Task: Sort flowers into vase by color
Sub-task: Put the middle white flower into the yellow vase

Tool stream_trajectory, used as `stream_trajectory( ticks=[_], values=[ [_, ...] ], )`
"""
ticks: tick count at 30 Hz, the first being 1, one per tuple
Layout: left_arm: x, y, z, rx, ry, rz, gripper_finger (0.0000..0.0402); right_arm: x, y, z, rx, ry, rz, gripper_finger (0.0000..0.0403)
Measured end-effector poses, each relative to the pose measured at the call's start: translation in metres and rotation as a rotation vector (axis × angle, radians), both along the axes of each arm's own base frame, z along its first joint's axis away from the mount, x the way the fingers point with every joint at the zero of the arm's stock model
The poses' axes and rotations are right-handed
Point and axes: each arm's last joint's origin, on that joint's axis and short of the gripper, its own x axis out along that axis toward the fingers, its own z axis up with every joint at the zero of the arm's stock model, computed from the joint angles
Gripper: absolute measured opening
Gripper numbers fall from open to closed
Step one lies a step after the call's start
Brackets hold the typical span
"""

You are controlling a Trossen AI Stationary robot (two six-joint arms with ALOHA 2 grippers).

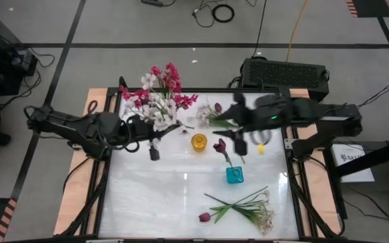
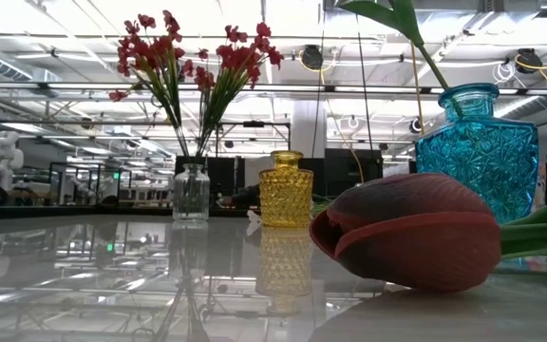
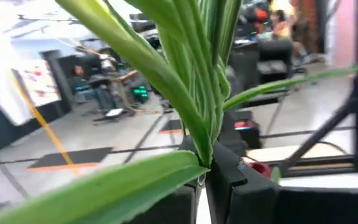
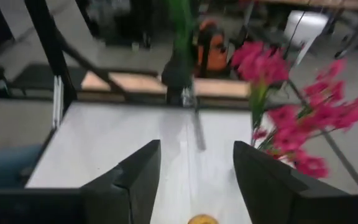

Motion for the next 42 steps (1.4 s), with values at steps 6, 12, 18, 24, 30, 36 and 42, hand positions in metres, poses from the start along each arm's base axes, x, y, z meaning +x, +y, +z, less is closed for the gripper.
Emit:
stream_trajectory(
  ticks=[6, 12, 18, 24, 30, 36, 42],
  values=[
    [-0.004, 0.008, -0.001, -0.045, 0.025, -0.045, 0.0011, -0.042, -0.01, 0.026, -0.074, -0.115, -0.145, 0.0194],
    [-0.001, 0.019, -0.006, -0.081, 0.035, -0.036, 0.0011, -0.067, -0.019, 0.024, -0.117, -0.054, -0.272, 0.0188],
    [0.007, 0.032, -0.018, -0.113, 0.055, -0.016, 0.0011, -0.068, -0.021, 0.003, -0.104, -0.075, -0.282, 0.0177],
    [0.014, 0.031, -0.029, -0.13, 0.079, -0.035, 0.0011, -0.078, -0.027, -0.015, -0.09, -0.168, -0.315, 0.0167],
    [0.017, 0.033, -0.042, -0.131, 0.072, -0.026, 0.0011, -0.092, -0.031, -0.039, -0.058, -0.22, -0.341, 0.0166],
    [0.019, 0.041, -0.053, -0.142, 0.033, -0.011, 0.0011, -0.101, -0.032, -0.06, -0.05, -0.263, -0.349, 0.0166],
    [0.026, 0.048, -0.069, -0.195, 0.03, -0.035, 0.0011, -0.108, -0.033, -0.067, -0.045, -0.292, -0.349, 0.0166]
  ],
)
